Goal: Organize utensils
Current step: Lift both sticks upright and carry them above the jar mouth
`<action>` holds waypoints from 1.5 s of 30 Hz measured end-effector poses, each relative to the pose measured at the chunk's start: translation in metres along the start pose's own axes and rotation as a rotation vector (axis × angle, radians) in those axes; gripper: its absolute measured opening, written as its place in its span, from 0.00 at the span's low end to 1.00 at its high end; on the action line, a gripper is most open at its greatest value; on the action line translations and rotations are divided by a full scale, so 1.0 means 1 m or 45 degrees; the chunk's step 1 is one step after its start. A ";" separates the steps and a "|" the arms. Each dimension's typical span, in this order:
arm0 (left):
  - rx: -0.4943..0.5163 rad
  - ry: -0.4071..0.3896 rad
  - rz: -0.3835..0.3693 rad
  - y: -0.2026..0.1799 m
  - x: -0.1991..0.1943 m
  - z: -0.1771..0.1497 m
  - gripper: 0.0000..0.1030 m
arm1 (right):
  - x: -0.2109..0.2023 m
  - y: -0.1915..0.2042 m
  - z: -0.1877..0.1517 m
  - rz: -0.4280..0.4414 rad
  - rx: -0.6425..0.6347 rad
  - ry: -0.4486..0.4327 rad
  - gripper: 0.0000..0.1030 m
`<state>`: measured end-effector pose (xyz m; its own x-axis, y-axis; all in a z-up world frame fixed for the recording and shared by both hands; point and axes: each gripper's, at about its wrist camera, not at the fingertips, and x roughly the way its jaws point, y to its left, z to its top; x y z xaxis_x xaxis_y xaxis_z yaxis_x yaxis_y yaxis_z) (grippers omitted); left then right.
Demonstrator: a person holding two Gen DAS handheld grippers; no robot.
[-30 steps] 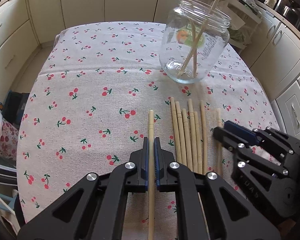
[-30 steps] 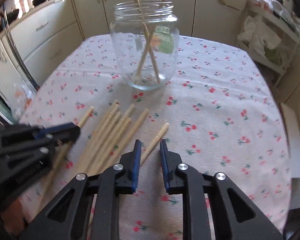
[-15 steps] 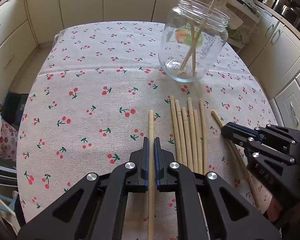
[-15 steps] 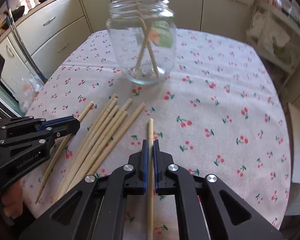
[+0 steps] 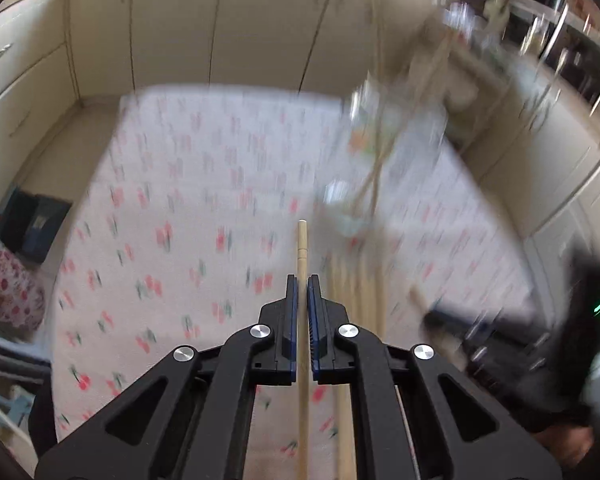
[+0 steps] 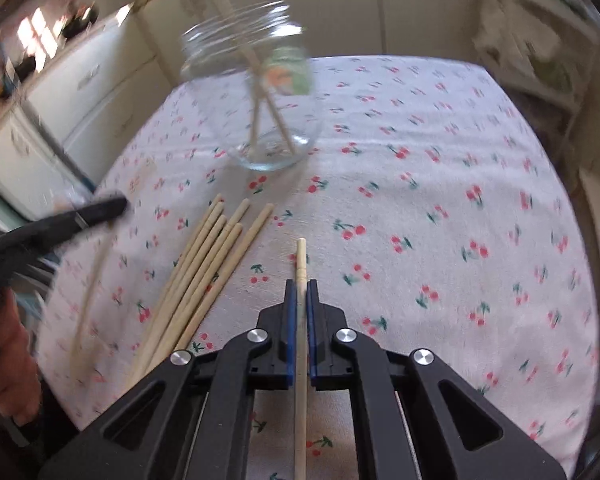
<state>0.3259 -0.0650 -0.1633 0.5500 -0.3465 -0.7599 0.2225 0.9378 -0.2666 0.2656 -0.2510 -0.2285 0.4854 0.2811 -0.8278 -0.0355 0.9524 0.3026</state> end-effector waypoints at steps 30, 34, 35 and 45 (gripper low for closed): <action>-0.123 -0.965 0.004 -0.070 -0.008 0.137 0.05 | -0.037 -0.062 -0.011 0.349 0.498 -0.390 0.06; -0.113 -0.929 0.020 -0.066 0.007 0.125 0.05 | -0.048 -0.065 -0.003 0.362 0.503 -0.443 0.06; -0.105 -0.922 0.028 -0.066 0.010 0.122 0.05 | -0.050 -0.065 0.000 0.365 0.503 -0.458 0.06; -0.016 -0.881 0.054 -0.059 0.015 0.098 0.05 | -0.064 -0.064 0.026 0.376 0.486 -0.556 0.06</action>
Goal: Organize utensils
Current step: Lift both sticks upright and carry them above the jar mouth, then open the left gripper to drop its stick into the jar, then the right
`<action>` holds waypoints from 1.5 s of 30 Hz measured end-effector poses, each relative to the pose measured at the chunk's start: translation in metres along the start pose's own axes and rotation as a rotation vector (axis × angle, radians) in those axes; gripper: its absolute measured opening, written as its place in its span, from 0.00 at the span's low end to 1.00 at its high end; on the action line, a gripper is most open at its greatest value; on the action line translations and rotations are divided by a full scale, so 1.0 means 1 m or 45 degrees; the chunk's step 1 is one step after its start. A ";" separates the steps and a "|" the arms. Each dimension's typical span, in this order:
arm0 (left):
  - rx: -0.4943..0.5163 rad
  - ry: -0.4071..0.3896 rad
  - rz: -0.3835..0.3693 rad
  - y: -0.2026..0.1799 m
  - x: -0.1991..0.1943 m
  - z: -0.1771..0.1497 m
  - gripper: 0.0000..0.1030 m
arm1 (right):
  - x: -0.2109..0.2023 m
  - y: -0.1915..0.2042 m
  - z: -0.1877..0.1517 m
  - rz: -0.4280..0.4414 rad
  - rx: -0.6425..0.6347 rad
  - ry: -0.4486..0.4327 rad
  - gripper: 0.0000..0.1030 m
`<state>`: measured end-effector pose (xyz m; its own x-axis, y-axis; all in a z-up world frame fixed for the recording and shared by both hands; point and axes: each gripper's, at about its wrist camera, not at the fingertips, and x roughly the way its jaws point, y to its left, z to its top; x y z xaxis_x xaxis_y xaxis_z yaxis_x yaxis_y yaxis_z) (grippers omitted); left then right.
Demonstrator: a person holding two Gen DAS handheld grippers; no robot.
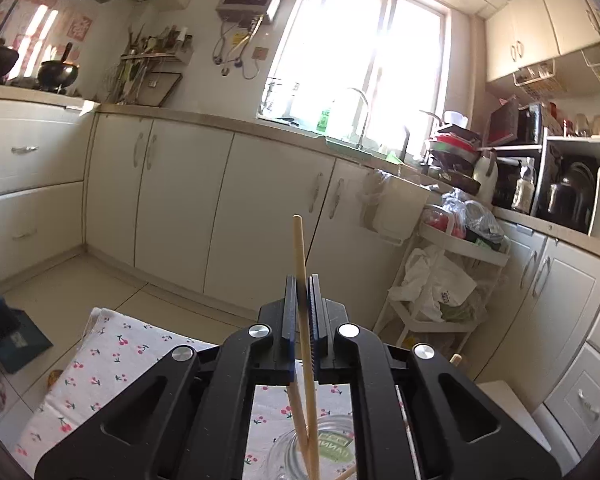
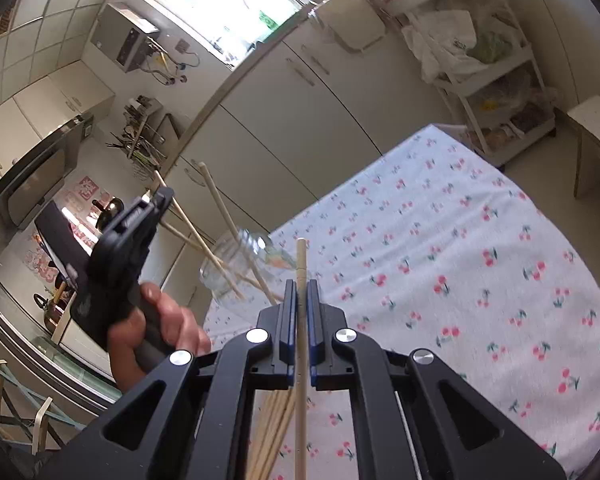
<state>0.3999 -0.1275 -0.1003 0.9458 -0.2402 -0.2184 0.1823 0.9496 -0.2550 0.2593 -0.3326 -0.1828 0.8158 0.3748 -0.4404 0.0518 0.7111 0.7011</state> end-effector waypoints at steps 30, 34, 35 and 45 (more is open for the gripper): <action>0.045 0.076 0.013 0.036 -0.066 0.007 0.50 | 0.028 0.079 0.095 0.124 -0.036 -0.563 0.06; -0.007 0.121 0.042 0.056 -0.078 0.000 0.52 | 0.053 0.080 0.101 0.053 -0.004 -0.662 0.06; -0.018 0.133 0.050 0.061 -0.081 -0.001 0.52 | 0.058 0.081 0.101 0.036 -0.010 -0.677 0.06; -0.060 0.264 0.104 0.088 -0.083 -0.016 0.59 | 0.088 0.092 0.074 -0.063 -0.202 -0.638 0.06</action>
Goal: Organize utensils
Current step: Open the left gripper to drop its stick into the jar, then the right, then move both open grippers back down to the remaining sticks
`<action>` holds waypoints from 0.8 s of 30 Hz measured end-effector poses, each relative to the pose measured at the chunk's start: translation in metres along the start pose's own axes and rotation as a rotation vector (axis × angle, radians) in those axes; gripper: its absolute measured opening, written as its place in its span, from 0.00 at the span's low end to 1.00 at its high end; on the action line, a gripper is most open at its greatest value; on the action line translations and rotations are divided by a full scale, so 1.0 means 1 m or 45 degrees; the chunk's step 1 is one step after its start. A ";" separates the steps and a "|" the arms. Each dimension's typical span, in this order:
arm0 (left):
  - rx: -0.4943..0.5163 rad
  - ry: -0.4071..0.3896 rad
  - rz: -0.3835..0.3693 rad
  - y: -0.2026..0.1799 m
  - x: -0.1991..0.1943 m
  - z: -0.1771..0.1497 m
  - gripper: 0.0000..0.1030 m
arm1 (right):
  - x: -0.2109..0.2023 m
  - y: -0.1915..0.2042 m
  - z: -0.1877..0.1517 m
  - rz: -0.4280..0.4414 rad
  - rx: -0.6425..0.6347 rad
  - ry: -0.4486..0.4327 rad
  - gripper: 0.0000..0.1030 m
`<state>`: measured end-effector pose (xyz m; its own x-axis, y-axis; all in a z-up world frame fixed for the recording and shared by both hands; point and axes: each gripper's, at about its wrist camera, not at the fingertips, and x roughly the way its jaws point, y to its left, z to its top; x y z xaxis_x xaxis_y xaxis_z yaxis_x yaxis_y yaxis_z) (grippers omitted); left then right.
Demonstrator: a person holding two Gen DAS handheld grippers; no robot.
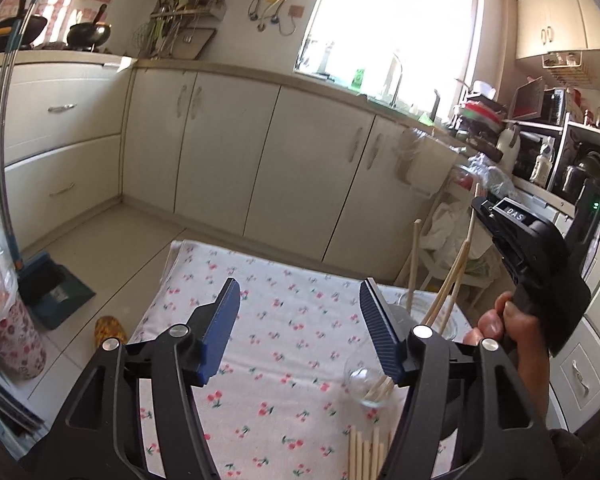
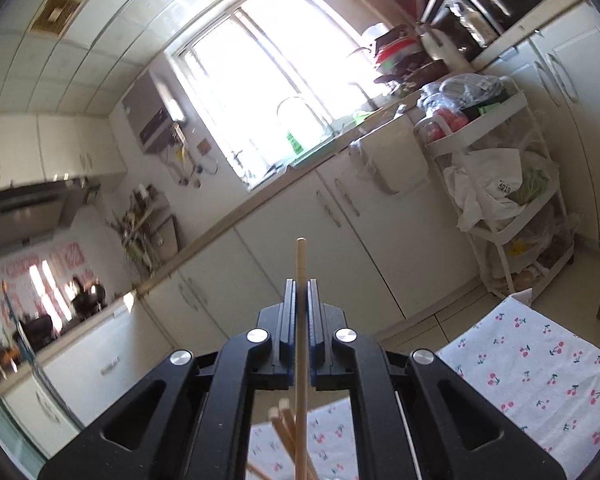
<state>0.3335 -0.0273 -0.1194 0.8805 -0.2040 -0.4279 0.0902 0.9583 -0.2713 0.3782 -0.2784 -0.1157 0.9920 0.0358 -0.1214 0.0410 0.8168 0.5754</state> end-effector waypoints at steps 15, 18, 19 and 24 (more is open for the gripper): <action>0.043 0.304 0.057 -0.005 0.003 -0.030 0.68 | -0.063 -0.002 -0.022 0.038 -0.161 0.298 0.25; 0.067 0.379 0.071 -0.010 0.007 -0.042 0.69 | -0.082 -0.009 -0.031 -0.022 -0.166 0.428 0.25; 0.080 0.413 0.070 -0.011 0.010 -0.047 0.69 | -0.090 -0.013 -0.038 -0.055 -0.183 0.499 0.25; 0.172 0.528 0.084 -0.021 0.017 -0.069 0.69 | -0.121 -0.031 -0.069 -0.143 -0.211 0.687 0.35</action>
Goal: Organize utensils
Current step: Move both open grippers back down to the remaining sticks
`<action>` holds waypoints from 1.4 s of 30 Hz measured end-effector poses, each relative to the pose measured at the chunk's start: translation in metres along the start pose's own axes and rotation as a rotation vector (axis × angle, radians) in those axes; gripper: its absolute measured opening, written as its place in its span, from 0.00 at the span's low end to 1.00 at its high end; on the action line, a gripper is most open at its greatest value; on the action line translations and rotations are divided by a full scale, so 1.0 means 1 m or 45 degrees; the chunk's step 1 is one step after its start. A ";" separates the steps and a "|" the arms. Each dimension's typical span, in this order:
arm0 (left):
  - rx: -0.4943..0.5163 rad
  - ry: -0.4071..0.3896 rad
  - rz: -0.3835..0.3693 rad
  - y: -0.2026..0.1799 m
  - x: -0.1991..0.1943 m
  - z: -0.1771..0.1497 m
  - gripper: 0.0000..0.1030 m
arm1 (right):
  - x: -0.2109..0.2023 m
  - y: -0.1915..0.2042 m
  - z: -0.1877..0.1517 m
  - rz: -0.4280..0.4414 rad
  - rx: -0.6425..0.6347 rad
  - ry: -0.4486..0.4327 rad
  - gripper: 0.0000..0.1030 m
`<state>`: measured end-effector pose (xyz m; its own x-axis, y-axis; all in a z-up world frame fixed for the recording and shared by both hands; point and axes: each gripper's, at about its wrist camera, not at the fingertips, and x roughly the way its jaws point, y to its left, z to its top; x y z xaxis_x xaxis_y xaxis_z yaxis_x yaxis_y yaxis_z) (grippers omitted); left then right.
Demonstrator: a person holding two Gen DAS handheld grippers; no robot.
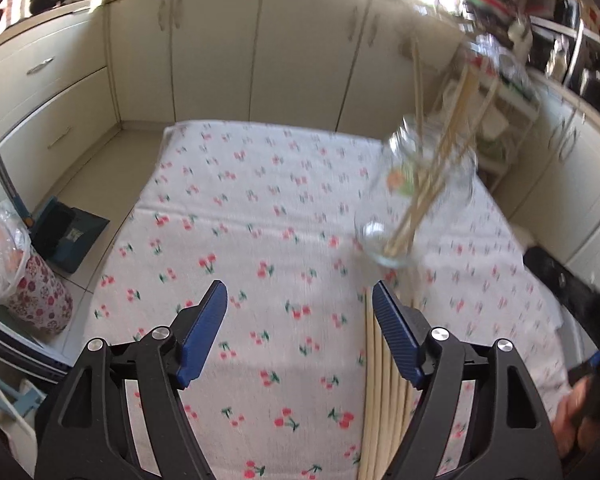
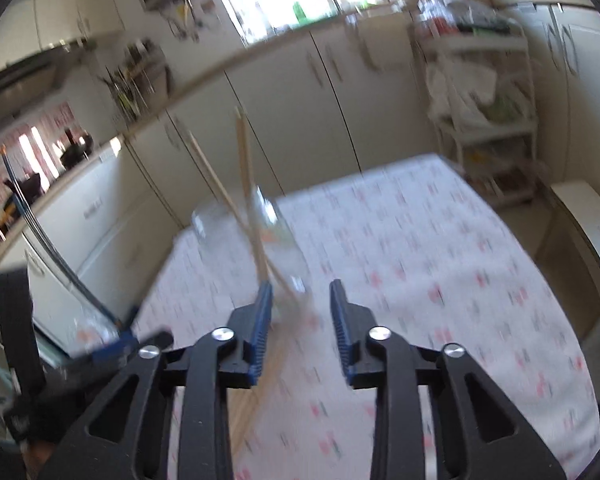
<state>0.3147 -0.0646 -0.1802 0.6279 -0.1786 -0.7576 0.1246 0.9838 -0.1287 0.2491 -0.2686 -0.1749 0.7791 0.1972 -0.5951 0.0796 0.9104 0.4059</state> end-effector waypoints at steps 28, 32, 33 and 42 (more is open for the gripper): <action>0.229 0.194 0.078 -0.034 0.047 -0.021 0.71 | 0.001 -0.046 -0.048 -0.040 0.160 0.123 0.46; 0.227 0.203 0.083 -0.032 0.047 -0.020 0.66 | 0.001 -0.045 -0.048 -0.044 0.150 0.125 0.46; 0.228 0.209 0.088 -0.030 0.046 -0.019 0.63 | 0.001 -0.043 -0.048 -0.053 0.135 0.129 0.46; 0.205 0.198 0.104 -0.014 0.041 -0.017 0.61 | 0.032 0.020 -0.037 -0.071 -0.184 0.279 0.46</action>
<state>0.3253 -0.0859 -0.2204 0.5163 -0.0821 -0.8525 0.2072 0.9778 0.0313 0.2529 -0.2307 -0.2114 0.6217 0.2052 -0.7559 0.0163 0.9615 0.2744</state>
